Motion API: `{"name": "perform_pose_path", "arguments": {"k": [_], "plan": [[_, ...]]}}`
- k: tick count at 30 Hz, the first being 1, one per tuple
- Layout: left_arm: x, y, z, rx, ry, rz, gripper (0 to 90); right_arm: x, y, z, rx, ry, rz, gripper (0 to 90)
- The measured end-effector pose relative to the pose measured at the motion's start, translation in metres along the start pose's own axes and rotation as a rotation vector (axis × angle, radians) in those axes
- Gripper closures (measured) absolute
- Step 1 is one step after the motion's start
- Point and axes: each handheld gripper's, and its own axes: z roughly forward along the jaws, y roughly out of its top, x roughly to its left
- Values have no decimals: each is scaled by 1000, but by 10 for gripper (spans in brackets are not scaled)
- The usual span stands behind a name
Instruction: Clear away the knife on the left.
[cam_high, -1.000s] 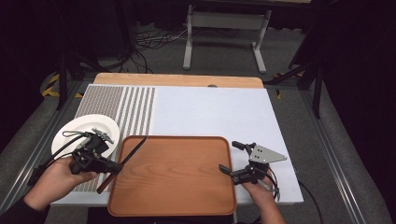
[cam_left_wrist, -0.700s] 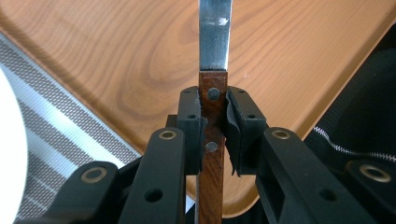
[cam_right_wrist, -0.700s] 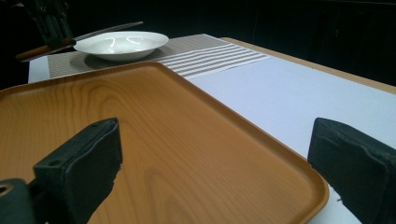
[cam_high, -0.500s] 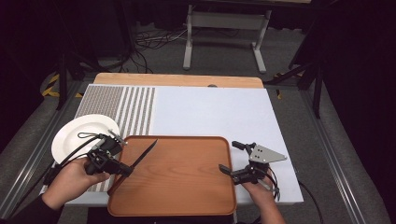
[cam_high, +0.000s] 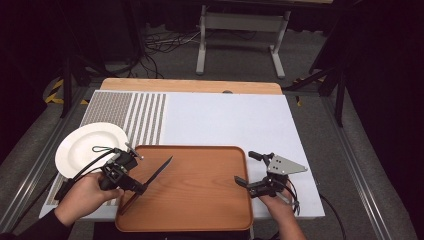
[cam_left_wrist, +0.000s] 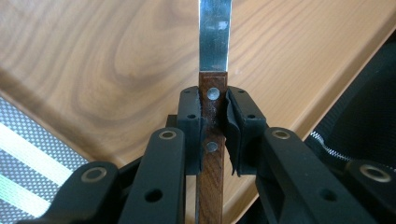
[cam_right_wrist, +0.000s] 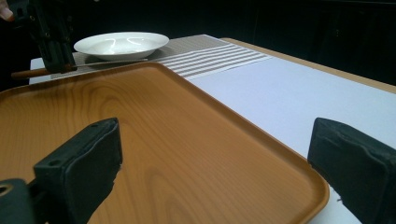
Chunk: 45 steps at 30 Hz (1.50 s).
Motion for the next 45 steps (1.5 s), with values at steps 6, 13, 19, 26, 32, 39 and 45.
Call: {"name": "perform_pose_path", "arguments": {"k": [6,13,19,26,32,39,45], "plan": [[2,1,5,12,-20,-17,778,0,0,1,6,6,-1,41],[8,1,13,48,-50,-41,777,0,0,-1,-2,-5,-1,41],[10,0,20,67,-54,-44,777,0,0,-1,-2,-1,-4,41],[14,0,27,86,-47,-60,776,0,0,-1,-2,-2,-2,41],[14,0,29,91,-39,-55,776,0,0,-1,-1,-1,-2,41],[15,0,30,80,-19,-55,775,0,0,-1,1,0,0,41],[14,0,30,69,-15,-59,770,0,0,0,-2,3,0,41]]}}
